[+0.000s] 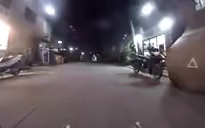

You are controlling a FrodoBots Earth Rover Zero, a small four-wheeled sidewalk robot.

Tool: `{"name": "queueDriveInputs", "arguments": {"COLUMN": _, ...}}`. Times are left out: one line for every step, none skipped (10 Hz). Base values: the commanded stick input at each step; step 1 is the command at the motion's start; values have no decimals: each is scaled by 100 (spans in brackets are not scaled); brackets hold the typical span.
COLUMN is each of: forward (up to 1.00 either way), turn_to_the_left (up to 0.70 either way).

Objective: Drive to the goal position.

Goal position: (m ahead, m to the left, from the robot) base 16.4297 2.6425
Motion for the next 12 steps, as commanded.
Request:
{"name": "queueDriveInputs", "arguments": {"forward": 85, "turn_to_the_left": 0}}
{"name": "queueDriveInputs", "arguments": {"forward": 85, "turn_to_the_left": 0}}
{"name": "queueDriveInputs", "arguments": {"forward": 85, "turn_to_the_left": 0}}
{"name": "queueDriveInputs", "arguments": {"forward": 85, "turn_to_the_left": 0}}
{"name": "queueDriveInputs", "arguments": {"forward": 85, "turn_to_the_left": 0}}
{"name": "queueDriveInputs", "arguments": {"forward": 85, "turn_to_the_left": 0}}
{"name": "queueDriveInputs", "arguments": {"forward": 85, "turn_to_the_left": 0}}
{"name": "queueDriveInputs", "arguments": {"forward": 85, "turn_to_the_left": 0}}
{"name": "queueDriveInputs", "arguments": {"forward": 85, "turn_to_the_left": 0}}
{"name": "queueDriveInputs", "arguments": {"forward": 85, "turn_to_the_left": 0}}
{"name": "queueDriveInputs", "arguments": {"forward": 85, "turn_to_the_left": 0}}
{"name": "queueDriveInputs", "arguments": {"forward": 85, "turn_to_the_left": 0}}
